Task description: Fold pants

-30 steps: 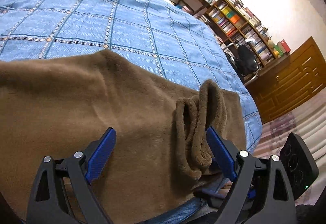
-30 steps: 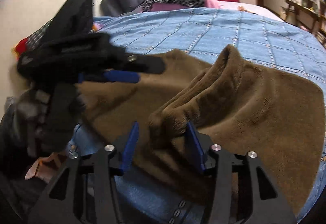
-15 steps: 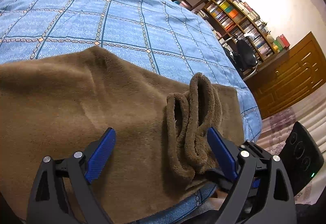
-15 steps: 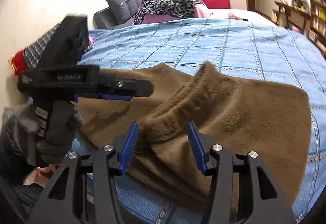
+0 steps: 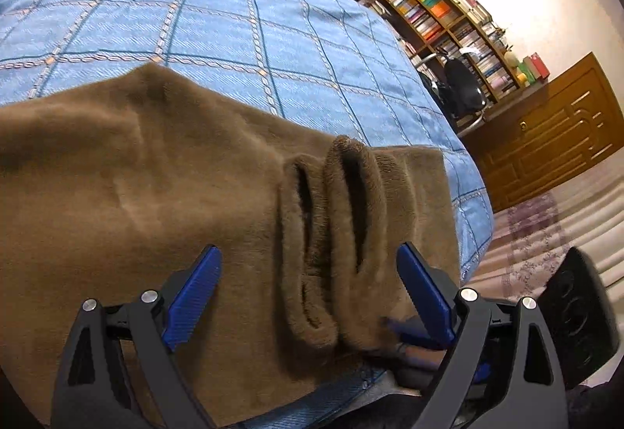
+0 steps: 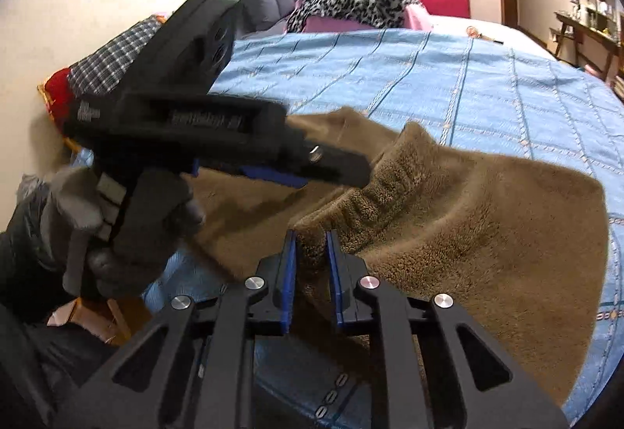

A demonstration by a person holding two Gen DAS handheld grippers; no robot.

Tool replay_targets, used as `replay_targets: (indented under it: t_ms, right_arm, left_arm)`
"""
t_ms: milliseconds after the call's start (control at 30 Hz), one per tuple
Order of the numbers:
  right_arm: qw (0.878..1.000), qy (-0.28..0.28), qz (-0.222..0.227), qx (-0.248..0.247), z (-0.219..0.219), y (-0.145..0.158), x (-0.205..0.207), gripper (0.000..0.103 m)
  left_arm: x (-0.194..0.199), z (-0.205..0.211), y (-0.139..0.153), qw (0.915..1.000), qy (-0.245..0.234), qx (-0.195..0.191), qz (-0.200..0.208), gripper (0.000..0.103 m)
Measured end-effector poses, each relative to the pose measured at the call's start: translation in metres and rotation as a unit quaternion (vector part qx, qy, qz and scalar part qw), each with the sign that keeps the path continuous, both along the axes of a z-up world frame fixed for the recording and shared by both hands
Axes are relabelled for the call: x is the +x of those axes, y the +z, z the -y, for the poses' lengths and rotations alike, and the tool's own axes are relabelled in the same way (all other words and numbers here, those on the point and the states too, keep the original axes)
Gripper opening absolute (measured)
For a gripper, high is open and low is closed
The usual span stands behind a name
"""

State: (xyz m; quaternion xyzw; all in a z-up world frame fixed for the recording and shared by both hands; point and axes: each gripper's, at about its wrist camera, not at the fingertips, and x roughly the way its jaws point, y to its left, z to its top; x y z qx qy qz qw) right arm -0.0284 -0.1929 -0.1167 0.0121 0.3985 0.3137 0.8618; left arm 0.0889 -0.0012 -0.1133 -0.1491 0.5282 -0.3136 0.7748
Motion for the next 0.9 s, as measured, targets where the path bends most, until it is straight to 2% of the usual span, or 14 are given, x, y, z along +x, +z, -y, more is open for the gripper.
replay_targets:
  t_ms: [233, 333, 500, 567, 600, 767, 900]
  right_arm:
    - [0.999, -0.003, -0.023, 0.035, 0.007, -0.011, 0.001, 0.017]
    - [0.999, -0.008, -0.027, 0.041, 0.013, -0.013, -0.001, 0.02]
    - [0.999, -0.012, -0.026, 0.045, 0.022, -0.012, -0.007, 0.023]
    - [0.998, -0.017, -0.025, 0.048, 0.028, -0.009, -0.012, 0.023]
    - [0.998, -0.02, -0.023, 0.049, 0.032, -0.008, -0.016, 0.023]
    - [0.997, -0.044, -0.013, 0.054, 0.054, 0.003, -0.024, 0.023]
    - [0.995, -0.08, 0.004, 0.063, 0.083, 0.016, -0.034, 0.033]
  left_arm:
    - [0.0, 0.027, -0.008, 0.9995, -0.026, 0.004, -0.019, 0.09]
    - [0.001, 0.035, -0.014, 0.9991, -0.03, 0.001, -0.031, 0.086]
    - [0.0, 0.046, -0.018, 0.9988, -0.032, 0.017, -0.032, 0.065]
    - [0.001, 0.047, -0.019, 0.9985, -0.027, 0.035, -0.033, 0.044]
    - [0.001, 0.046, -0.019, 0.9984, -0.024, 0.038, -0.034, 0.04]
    - [-0.001, 0.035, -0.006, 0.9992, -0.014, 0.028, -0.026, 0.03]
    - [-0.01, 0.024, 0.021, 0.9998, -0.015, 0.014, 0.008, 0.029]
